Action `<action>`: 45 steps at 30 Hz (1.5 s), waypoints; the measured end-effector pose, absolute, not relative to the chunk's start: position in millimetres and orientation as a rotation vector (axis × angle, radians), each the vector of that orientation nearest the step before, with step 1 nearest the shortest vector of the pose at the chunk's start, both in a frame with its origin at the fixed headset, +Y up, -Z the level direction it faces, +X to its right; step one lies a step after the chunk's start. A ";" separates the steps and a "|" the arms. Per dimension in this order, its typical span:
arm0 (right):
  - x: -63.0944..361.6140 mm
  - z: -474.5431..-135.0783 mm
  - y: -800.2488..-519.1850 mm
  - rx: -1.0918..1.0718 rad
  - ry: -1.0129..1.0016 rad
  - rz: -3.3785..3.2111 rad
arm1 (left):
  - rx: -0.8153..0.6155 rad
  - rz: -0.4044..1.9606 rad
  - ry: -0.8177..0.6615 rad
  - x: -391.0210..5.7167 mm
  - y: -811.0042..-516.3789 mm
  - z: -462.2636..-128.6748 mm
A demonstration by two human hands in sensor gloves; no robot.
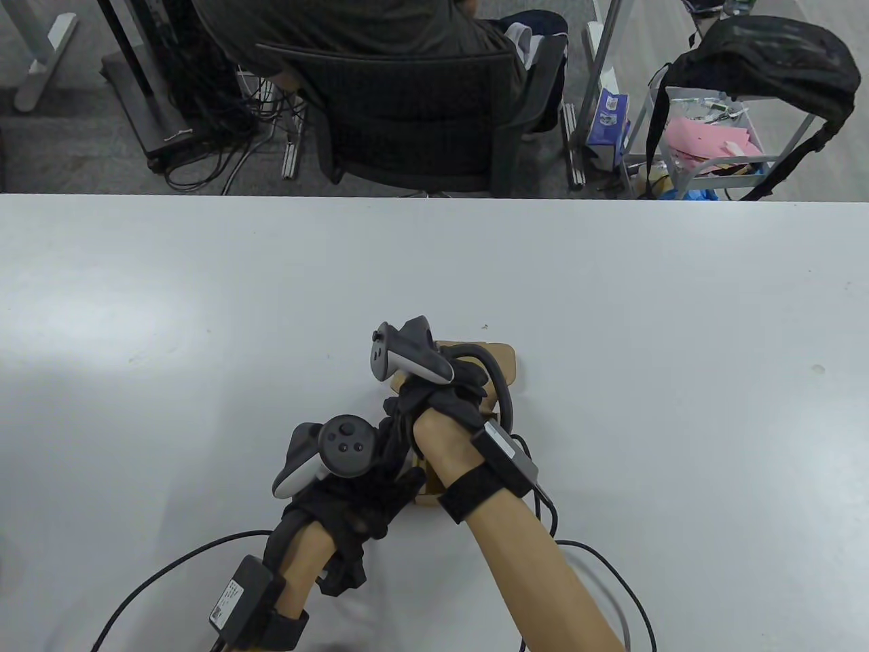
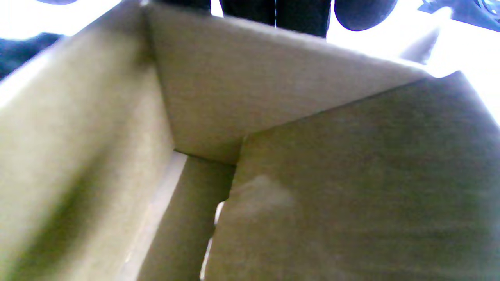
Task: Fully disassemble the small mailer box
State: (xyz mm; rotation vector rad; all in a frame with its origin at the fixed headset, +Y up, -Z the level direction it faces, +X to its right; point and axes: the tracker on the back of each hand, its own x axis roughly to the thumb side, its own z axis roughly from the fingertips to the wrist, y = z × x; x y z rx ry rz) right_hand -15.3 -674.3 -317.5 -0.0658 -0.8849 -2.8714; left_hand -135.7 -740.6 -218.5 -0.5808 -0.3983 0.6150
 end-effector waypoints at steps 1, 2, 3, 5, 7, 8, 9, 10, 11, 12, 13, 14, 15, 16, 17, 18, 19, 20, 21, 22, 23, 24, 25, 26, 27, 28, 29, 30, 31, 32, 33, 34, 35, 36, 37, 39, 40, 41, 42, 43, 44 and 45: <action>-9.9 -318.6 -671.9 -0.045 -0.878 -2.882 | -0.582 0.615 -0.398 -135.7 -740.6 -218.5; -4.0 -319.8 -669.4 -0.025 -0.870 -2.891 | -0.583 0.616 -0.398 -135.7 -740.7 -218.4; 1.9 -320.9 -667.3 -0.004 -0.871 -2.897 | -0.583 0.616 -0.398 -135.7 -740.8 -218.4; 14.3 -322.3 -664.8 0.053 -0.889 -2.911 | -0.585 0.618 -0.395 -135.8 -740.8 -218.2; 25.5 -322.7 -664.4 0.101 -0.909 -2.918 | -0.587 0.619 -0.396 -135.8 -741.1 -218.3; 29.8 -322.7 -664.7 0.114 -0.918 -2.920 | -0.589 0.620 -0.396 -135.8 -741.2 -218.2; 35.7 -322.3 -665.6 0.130 -0.926 -2.922 | -0.591 0.620 -0.395 -135.8 -741.2 -218.2; 40.9 -321.9 -667.0 0.142 -0.932 -2.922 | -0.592 0.621 -0.395 -135.8 -741.2 -218.1; 44.5 -321.3 -668.3 0.146 -0.938 -2.922 | -0.592 0.621 -0.395 -135.9 -741.2 -218.1; 48.7 -320.4 -669.9 0.151 -0.946 -2.922 | -0.593 0.620 -0.394 -135.9 -741.2 -218.0; 53.5 -319.2 -672.2 0.157 -0.959 -2.923 | -0.594 0.621 -0.394 -136.0 -741.2 -218.1; 56.5 -318.2 -673.8 0.161 -0.964 -2.926 | -0.594 0.621 -0.394 -136.0 -741.3 -218.1; 60.3 -316.6 -676.4 0.157 -0.974 -2.929 | -0.596 0.621 -0.394 -135.9 -741.3 -218.1; 63.3 -315.3 -678.3 0.151 -0.984 -2.932 | -0.597 0.622 -0.394 -135.8 -741.3 -218.1; 66.8 -313.9 -679.9 0.158 -0.994 -2.952 | -0.597 0.621 -0.394 -135.6 -741.2 -218.0; 69.0 -312.8 -680.9 0.169 -1.000 -2.974 | -0.597 0.620 -0.395 -135.5 -741.2 -218.0; 71.5 -311.3 -682.3 0.180 -1.002 -3.001 | -0.597 0.618 -0.395 -135.5 -741.2 -218.0; 73.4 -310.0 -683.6 0.182 -1.009 -3.012 | -0.598 0.618 -0.395 -135.6 -741.2 -217.9; 74.3 -309.4 -684.3 0.179 -1.016 -3.014 | -0.598 0.619 -0.394 -135.7 -741.3 -217.9; 75.8 -308.2 -685.4 0.174 -1.025 -3.018 | -0.600 0.621 -0.394 -135.7 -741.4 -217.8; 76.6 -307.7 -686.3 0.170 -1.028 -3.026 | -0.602 0.622 -0.393 -135.6 -741.5 -217.7; 77.9 -306.9 -687.9 0.174 -1.033 -3.044 | -0.606 0.626 -0.392 -135.4 -741.6 -217.5; 79.3 -306.3 -689.7 0.181 -1.046 -3.063 | -0.607 0.627 -0.392 -135.3 -741.6 -217.4; 80.3 -305.6 -690.8 0.186 -1.062 -3.076 | -0.607 0.627 -0.392 -135.3 -741.6 -217.4; 81.9 -304.9 -692.5 0.193 -1.081 -3.094 | -0.607 0.626 -0.392 -135.3 -741.6 -217.3; 83.2 -304.3 -693.5 0.196 -1.091 -3.106 | -0.608 0.626 -0.392 -135.3 -741.6 -217.2; 84.5 -303.7 -694.7 0.195 -1.094 -3.119 | -0.609 0.627 -0.392 -135.2 -741.6 -217.2; 86.0 -303.0 -695.7 0.193 -1.092 -3.134 | -0.609 0.626 -0.392 -135.1 -741.6 -217.1; 86.9 -302.6 -696.4 0.193 -1.092 -3.141 | -0.610 0.625 -0.392 -135.0 -741.7 -217.1; 88.3 -301.8 -697.4 0.194 -1.098 -3.153 | -0.611 0.626 -0.393 -134.9 -741.7 -217.0; 89.2 -301.4 -698.0 0.195 -1.104 -3.161 | -0.612 0.626 -0.392 -134.9 -741.7 -217.0; 90.5 -301.0 -698.7 0.195 -1.113 -3.170 | -0.612 0.625 -0.392 -134.9 -741.6 -216.9; 91.5 -300.8 -698.8 0.194 -1.121 -3.175 | -0.612 0.625 -0.392 -134.9 -741.6 -216.9; 93.0 -300.8 -698.9 0.190 -1.130 -3.183 | -0.612 0.625 -0.392 -134.9 -741.6 -216.8; 94.0 -300.8 -698.8 0.190 -1.133 -3.187 | -0.612 0.625 -0.391 -135.0 -741.6 -216.8; 98.0 -301.1 -695.8 0.177 -1.138 -3.206 | -0.613 0.625 -0.391 -134.9 -741.7 -216.8; 100.1 -301.1 -693.5 0.175 -1.116 -3.225 | -0.613 0.626 -0.390 -135.1 -741.7 -216.8; 102.8 -300.9 -690.2 0.178 -1.069 -3.261 | -0.612 0.624 -0.389 -135.3 -741.5 -216.7; 105.7 -299.6 -686.2 0.174 -0.998 -3.308 | -0.610 0.622 -0.389 -135.3 -741.5 -216.7; 108.7 -297.8 -682.6 0.156 -0.941 -3.350 | -0.609 0.620 -0.389 -135.3 -741.6 -216.7; 112.3 -294.3 -678.4 0.145 -0.896 -3.391 | -0.610 0.619 -0.389 -135.4 -741.6 -216.7; 114.9 -291.3 -675.8 0.143 -0.867 -3.418 | -0.611 0.620 -0.388 -135.4 -741.7 -216.7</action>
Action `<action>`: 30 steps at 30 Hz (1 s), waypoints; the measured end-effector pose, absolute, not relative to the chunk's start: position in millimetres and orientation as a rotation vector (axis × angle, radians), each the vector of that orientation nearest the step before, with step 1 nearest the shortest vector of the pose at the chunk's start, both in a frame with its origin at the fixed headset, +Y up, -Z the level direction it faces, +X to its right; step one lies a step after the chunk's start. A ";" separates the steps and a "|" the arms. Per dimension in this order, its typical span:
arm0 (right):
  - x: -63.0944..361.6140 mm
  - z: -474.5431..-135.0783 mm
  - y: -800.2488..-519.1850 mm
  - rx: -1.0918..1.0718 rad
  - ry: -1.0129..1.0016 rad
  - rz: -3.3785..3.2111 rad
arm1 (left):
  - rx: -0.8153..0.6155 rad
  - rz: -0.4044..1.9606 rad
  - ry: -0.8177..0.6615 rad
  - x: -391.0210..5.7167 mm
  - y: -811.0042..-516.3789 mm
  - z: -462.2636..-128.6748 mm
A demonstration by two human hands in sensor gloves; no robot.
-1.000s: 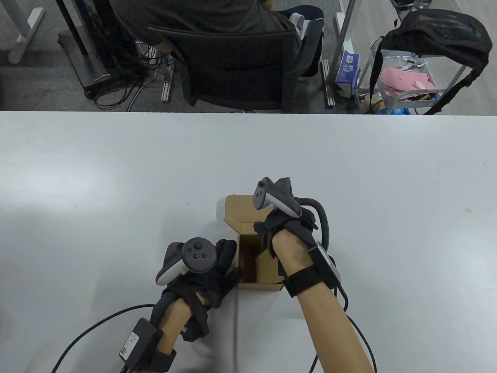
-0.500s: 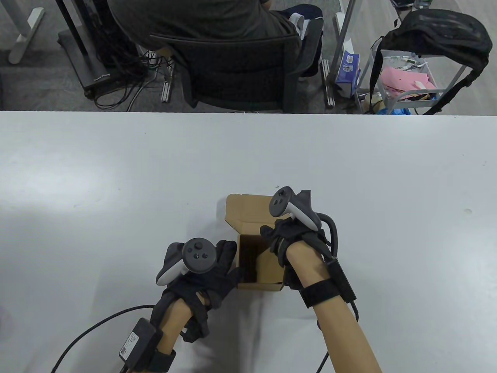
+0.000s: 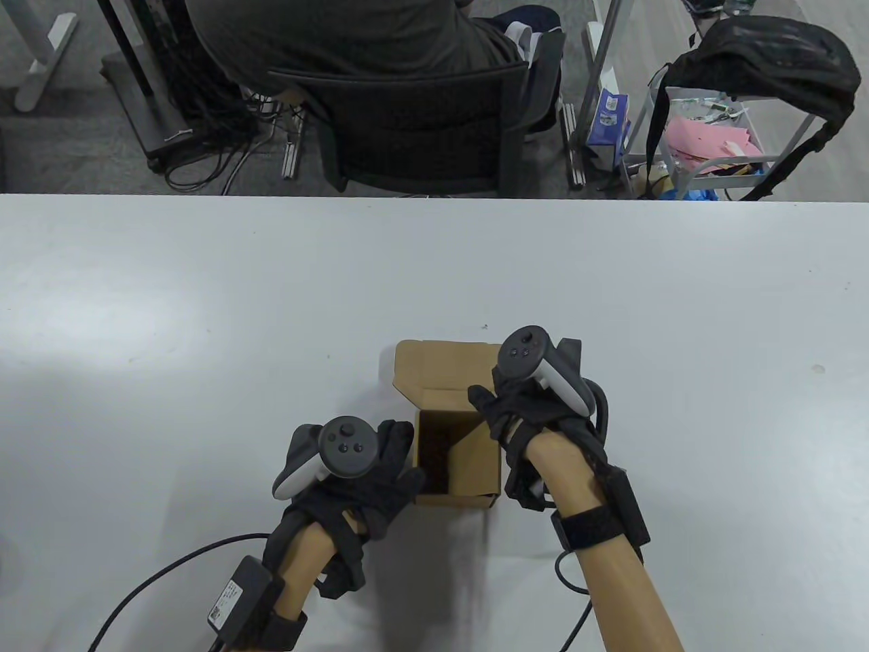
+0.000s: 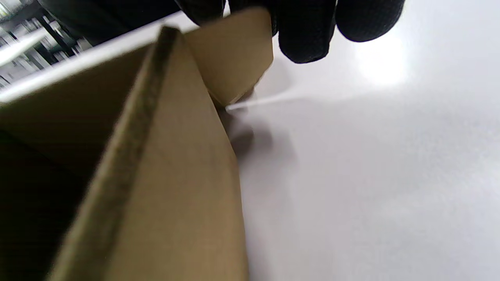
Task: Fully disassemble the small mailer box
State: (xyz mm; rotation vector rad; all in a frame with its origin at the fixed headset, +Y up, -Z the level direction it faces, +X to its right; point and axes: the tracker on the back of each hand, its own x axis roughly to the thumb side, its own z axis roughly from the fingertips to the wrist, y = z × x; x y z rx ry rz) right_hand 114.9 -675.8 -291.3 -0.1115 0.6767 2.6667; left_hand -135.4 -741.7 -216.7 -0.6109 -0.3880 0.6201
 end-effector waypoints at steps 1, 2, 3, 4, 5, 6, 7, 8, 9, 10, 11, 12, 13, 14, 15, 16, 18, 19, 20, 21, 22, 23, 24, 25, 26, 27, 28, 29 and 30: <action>119.4 -285.8 -672.0 -0.109 0.630 2.637 | -0.612 0.621 -0.388 -135.5 -741.7 -216.6; 122.1 -281.9 -670.6 -0.117 0.598 2.607 | -0.613 0.621 -0.388 -135.6 -741.8 -216.6; 125.9 -275.2 -669.1 -0.147 0.562 2.561 | -0.614 0.621 -0.388 -135.6 -741.8 -216.5; 128.1 -271.0 -669.0 -0.158 0.552 2.532 | -0.615 0.622 -0.387 -135.7 -741.8 -216.4; 130.5 -264.8 -670.3 -0.171 0.538 2.505 | -0.615 0.623 -0.386 -135.7 -741.9 -216.4; 132.1 -258.3 -672.6 -0.183 0.525 2.493 | -0.616 0.622 -0.386 -135.8 -741.9 -216.3; 132.6 -254.6 -674.4 -0.191 0.515 2.498 | -0.616 0.622 -0.385 -135.8 -741.9 -216.3; 133.4 -249.2 -677.3 -0.193 0.505 2.516 | -0.615 0.620 -0.385 -136.0 -741.9 -216.2; 134.0 -246.4 -679.1 -0.193 0.504 2.523 | -0.614 0.619 -0.384 -136.1 -741.8 -216.3; 134.4 -242.1 -682.1 -0.206 0.500 2.528 | -0.612 0.615 -0.383 -136.4 -741.2 -216.3; 134.5 -238.2 -685.0 -0.212 0.497 2.522 | -0.604 0.605 -0.383 -136.5 -740.7 -216.4; 134.3 -235.8 -687.0 -0.211 0.493 2.518 | -0.601 0.598 -0.384 -136.4 -740.5 -216.3; 134.4 -232.4 -689.8 -0.208 0.497 2.513 | -0.597 0.592 -0.385 -136.2 -740.3 -216.0; 134.6 -229.7 -691.2 -0.212 0.497 2.512 | -0.595 0.590 -0.385 -136.2 -740.4 -215.8; 135.3 -225.4 -692.8 -0.216 0.481 2.517 | -0.595 0.590 -0.383 -136.2 -740.5 -215.5; 135.6 -223.1 -694.2 -0.220 0.464 2.525 | -0.594 0.591 -0.381 -136.2 -740.7 -215.3; 137.2 -217.1 -698.2 -0.218 0.452 2.541 | -0.595 0.591 -0.378 -135.7 -740.8 -215.2; 137.9 -214.3 -701.2 -0.211 0.442 2.542 | -0.598 0.590 -0.378 -135.5 -740.9 -215.1; 138.2 -212.3 -704.9 -0.199 0.449 2.536 | -0.599 0.591 -0.377 -135.4 -740.9 -214.9; 138.5 -211.3 -708.1 -0.182 0.472 2.522 | -0.597 0.591 -0.376 -135.3 -741.0 -214.8; 138.6 -210.0 -712.9 -0.168 0.508 2.493 | -0.596 0.591 -0.377 -135.0 -741.3 -214.7; 138.8 -209.3 -715.9 -0.162 0.526 2.474 | -0.599 0.592 -0.378 -134.8 -741.4 -214.7; 139.4 -207.9 -719.4 -0.155 0.541 2.446 | -0.603 0.595 -0.378 -134.6 -741.6 -214.8; 139.4 -206.7 -720.2 -0.154 0.542 2.430 | -0.605 0.597 -0.378 -134.4 -741.5 -214.8; 139.4 -205.8 -719.5 -0.146 0.543 2.429 | -0.605 0.597 -0.378 -134.3 -741.4 -214.8; 139.3 -205.2 -718.3 -0.133 0.535 2.439 | -0.603 0.594 -0.378 -134.4 -741.5 -214.8; 139.0 -205.0 -717.7 -0.127 0.527 2.446 | -0.601 0.594 -0.378 -134.4 -741.6 -214.8; 138.6 -204.8 -717.7 -0.123 0.527 2.452 | -0.602 0.596 -0.378 -134.2 -741.8 -214.8; 138.2 -204.7 -717.8 -0.121 0.528 2.452 | -0.605 0.598 -0.379 -134.0 -742.1 -214.9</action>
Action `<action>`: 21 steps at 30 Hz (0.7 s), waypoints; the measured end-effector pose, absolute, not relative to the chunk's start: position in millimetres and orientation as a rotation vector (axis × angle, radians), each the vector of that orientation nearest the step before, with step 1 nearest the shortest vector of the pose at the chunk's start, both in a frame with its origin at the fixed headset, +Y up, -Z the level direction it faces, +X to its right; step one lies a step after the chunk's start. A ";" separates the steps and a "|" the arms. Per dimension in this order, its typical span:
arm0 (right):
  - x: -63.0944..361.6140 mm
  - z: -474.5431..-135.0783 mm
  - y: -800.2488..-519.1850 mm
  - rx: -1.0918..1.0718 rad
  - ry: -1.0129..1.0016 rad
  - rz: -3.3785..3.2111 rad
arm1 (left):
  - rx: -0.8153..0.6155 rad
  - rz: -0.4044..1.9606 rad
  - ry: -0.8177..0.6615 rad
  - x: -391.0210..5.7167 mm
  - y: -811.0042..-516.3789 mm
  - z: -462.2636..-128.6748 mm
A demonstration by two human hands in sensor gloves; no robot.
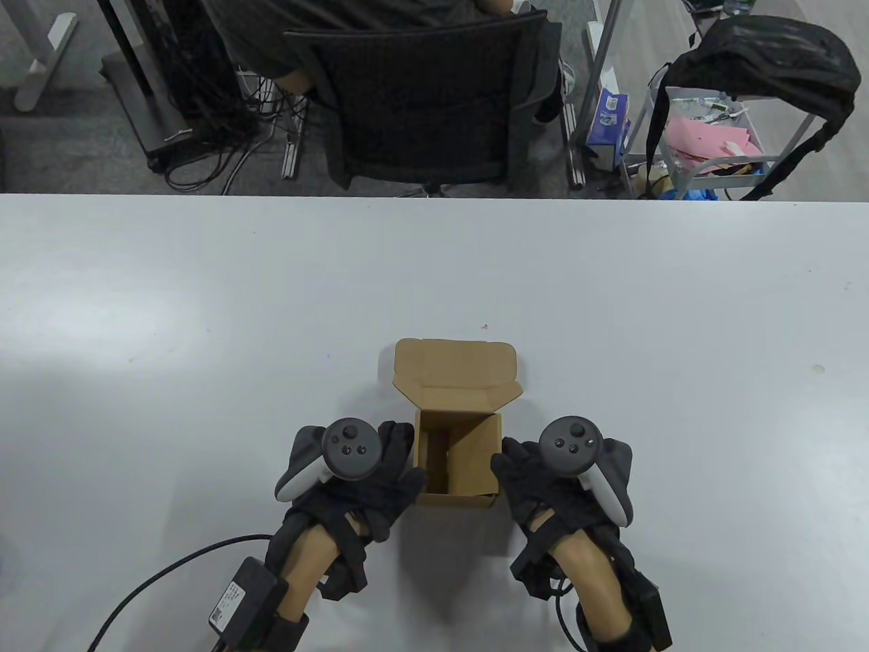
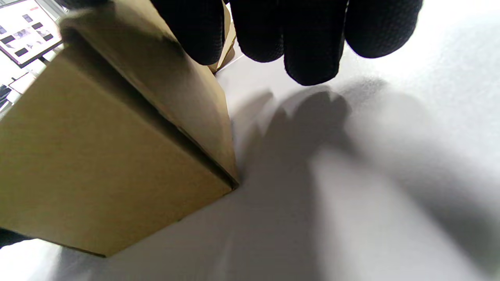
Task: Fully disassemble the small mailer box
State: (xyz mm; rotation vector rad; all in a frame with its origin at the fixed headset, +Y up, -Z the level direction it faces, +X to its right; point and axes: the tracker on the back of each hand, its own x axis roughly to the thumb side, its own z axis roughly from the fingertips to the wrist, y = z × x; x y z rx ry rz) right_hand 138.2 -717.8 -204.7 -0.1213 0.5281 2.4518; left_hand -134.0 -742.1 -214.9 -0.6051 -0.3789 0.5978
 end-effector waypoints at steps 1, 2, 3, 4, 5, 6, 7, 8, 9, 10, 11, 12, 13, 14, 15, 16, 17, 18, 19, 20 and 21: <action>137.4 -204.8 -718.5 -0.116 0.534 2.453 | -0.609 0.602 -0.380 -133.6 -742.5 -214.8; 137.0 -204.9 -719.5 -0.110 0.544 2.451 | -0.613 0.608 -0.380 -133.3 -742.8 -214.7; 137.0 -204.9 -720.1 -0.111 0.546 2.449 | -0.614 0.610 -0.378 -133.1 -742.8 -214.6; 136.8 -204.9 -721.4 -0.111 0.548 2.445 | -0.613 0.612 -0.375 -132.8 -742.5 -214.4; 136.7 -204.9 -722.3 -0.106 0.550 2.441 | -0.610 0.612 -0.373 -132.5 -742.4 -214.4; 136.7 -204.6 -723.1 -0.106 0.554 2.439 | -0.606 0.613 -0.370 -131.6 -742.1 -214.3; 136.6 -204.4 -723.1 -0.105 0.557 2.439 | -0.601 0.613 -0.367 -130.7 -741.5 -214.1; 136.1 -204.2 -723.1 -0.100 0.553 2.442 | -0.586 0.604 -0.361 -129.7 -740.2 -213.5; 135.6 -204.2 -723.3 -0.096 0.547 2.445 | -0.565 0.590 -0.355 -128.9 -738.5 -213.1; 135.3 -204.0 -723.4 -0.095 0.546 2.446 | -0.533 0.566 -0.348 -127.8 -736.0 -212.5; 134.7 -203.9 -723.7 -0.093 0.548 2.443 | -0.481 0.531 -0.341 -125.9 -732.3 -211.6; 134.2 -203.9 -724.0 -0.089 0.547 2.442 | -0.428 0.496 -0.335 -123.7 -728.9 -210.6; 133.3 -203.8 -724.6 -0.080 0.545 2.438 | -0.391 0.475 -0.325 -122.2 -726.6 -209.7; 132.7 -203.6 -725.2 -0.075 0.547 2.437 | -0.324 0.445 -0.300 -119.9 -723.1 -208.0; 132.5 -203.5 -725.4 -0.075 0.547 2.438 | -0.282 0.434 -0.286 -118.4 -721.4 -207.1; 132.4 -203.2 -725.3 -0.076 0.543 2.438 | -0.226 0.418 -0.257 -116.2 -719.5 -206.2; 132.5 -203.3 -725.5 -0.073 0.542 2.440 | -0.203 0.410 -0.243 -115.2 -719.2 -205.9; 132.6 -203.7 -726.3 -0.065 0.543 2.443 | -0.175 0.404 -0.220 -114.1 -719.1 -205.8; 132.8 -203.5 -726.3 -0.063 0.541 2.440 | -0.157 0.421 -0.199 -114.0 -719.3 -205.9; 132.9 -203.5 -726.5 -0.063 0.539 2.436 | -0.155 0.437 -0.188 -114.2 -719.6 -206.1; 132.5 -203.4 -726.6 -0.059 0.538 2.434 | -0.160 0.457 -0.172 -114.7 -720.2 -206.2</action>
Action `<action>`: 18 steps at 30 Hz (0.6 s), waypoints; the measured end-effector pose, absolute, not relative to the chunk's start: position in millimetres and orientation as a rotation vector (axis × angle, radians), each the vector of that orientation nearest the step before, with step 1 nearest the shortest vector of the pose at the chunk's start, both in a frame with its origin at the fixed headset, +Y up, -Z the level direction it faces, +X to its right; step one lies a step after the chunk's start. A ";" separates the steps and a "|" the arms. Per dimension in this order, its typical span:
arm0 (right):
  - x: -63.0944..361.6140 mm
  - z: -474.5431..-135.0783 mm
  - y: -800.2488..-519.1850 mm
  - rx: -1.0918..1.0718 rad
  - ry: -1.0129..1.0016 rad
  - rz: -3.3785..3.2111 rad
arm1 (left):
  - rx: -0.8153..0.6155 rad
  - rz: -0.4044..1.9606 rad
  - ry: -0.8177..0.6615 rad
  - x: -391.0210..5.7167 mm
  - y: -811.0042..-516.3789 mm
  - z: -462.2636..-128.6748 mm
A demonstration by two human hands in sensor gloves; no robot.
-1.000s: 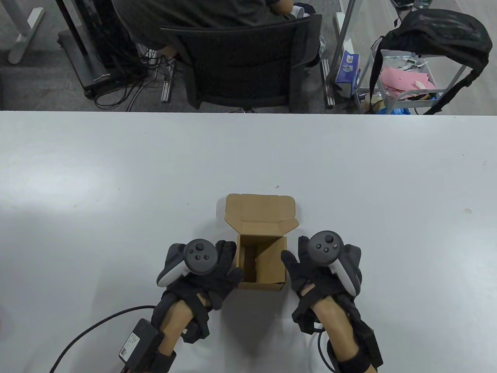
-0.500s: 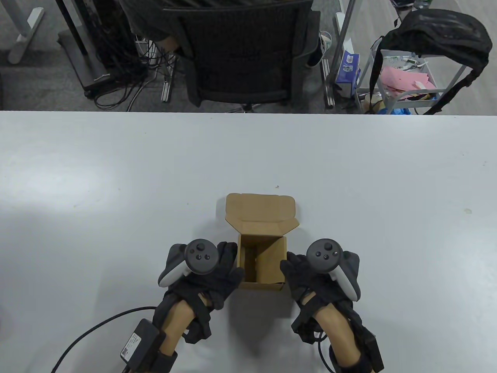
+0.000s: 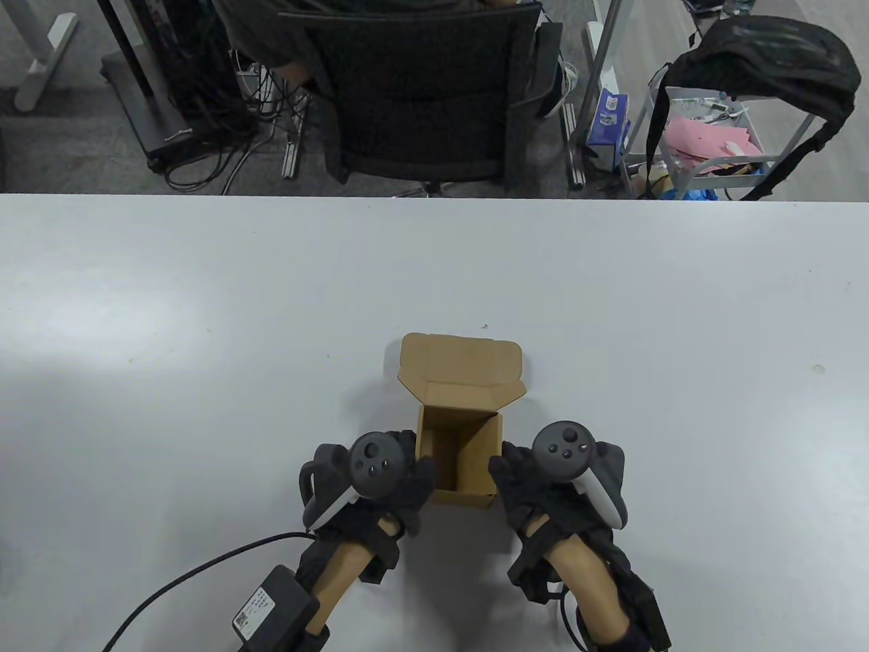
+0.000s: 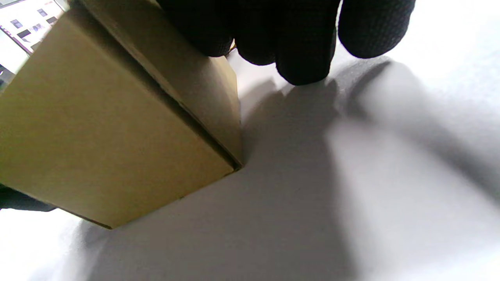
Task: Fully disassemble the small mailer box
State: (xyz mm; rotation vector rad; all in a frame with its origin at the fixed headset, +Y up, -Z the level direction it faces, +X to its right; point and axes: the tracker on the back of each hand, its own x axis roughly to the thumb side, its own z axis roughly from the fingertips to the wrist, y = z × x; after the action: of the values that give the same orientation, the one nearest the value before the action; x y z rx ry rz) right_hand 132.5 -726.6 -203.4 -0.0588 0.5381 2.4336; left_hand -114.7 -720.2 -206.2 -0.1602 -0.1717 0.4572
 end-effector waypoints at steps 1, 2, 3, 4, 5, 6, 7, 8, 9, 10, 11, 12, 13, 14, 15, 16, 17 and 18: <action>132.0 -203.5 -726.9 -0.054 0.537 2.432 | -0.163 0.465 -0.164 -115.2 -720.6 -206.4; 131.7 -203.5 -727.2 -0.052 0.535 2.431 | -0.166 0.475 -0.165 -115.7 -721.3 -206.8; 131.4 -203.6 -727.2 -0.053 0.534 2.431 | -0.166 0.484 -0.169 -116.0 -721.7 -207.1; 131.4 -203.7 -727.2 -0.053 0.536 2.430 | -0.163 0.486 -0.168 -116.2 -721.8 -207.0; 131.5 -203.9 -727.3 -0.053 0.538 2.429 | -0.162 0.493 -0.169 -116.2 -722.0 -207.1; 131.5 -203.9 -727.3 -0.053 0.539 2.427 | -0.163 0.499 -0.169 -116.1 -722.3 -207.2; 131.6 -203.8 -727.2 -0.052 0.542 2.425 | -0.166 0.503 -0.166 -115.9 -722.7 -207.3; 131.6 -203.8 -727.2 -0.052 0.543 2.424 | -0.171 0.505 -0.162 -115.7 -722.8 -207.0; 131.7 -203.7 -727.1 -0.051 0.542 2.424 | -0.177 0.508 -0.157 -115.5 -723.0 -206.7; 131.7 -203.8 -727.1 -0.049 0.541 2.424 | -0.179 0.509 -0.154 -115.4 -723.2 -206.6; 131.4 -204.0 -727.0 -0.040 0.535 2.423 | -0.180 0.511 -0.154 -115.5 -723.3 -206.6; 131.5 -204.6 -727.6 -0.030 0.517 2.417 | -0.183 0.513 -0.155 -115.5 -723.3 -206.6; 131.8 -205.1 -727.6 -0.030 0.495 2.403 | -0.188 0.517 -0.157 -115.5 -723.4 -206.5; 131.4 -205.7 -727.8 -0.022 0.483 2.383 | -0.189 0.520 -0.157 -115.5 -723.4 -206.4; 131.5 -206.2 -728.7 -0.018 0.484 2.371 | -0.189 0.521 -0.156 -115.5 -723.3 -206.2; 131.7 -206.3 -729.5 -0.015 0.490 2.366 | -0.188 0.519 -0.156 -115.3 -723.3 -206.2; 131.8 -206.3 -730.1 -0.011 0.498 2.361 | -0.184 0.513 -0.157 -115.0 -723.3 -206.1; 131.8 -206.1 -730.1 -0.011 0.497 2.358 | -0.181 0.509 -0.157 -114.7 -723.1 -206.0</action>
State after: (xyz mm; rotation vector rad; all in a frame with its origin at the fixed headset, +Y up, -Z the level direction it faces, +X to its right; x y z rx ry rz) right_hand 131.8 -730.1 -206.1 -0.0110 0.4965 2.3578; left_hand -114.7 -723.1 -206.0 -0.1810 -0.1571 0.5091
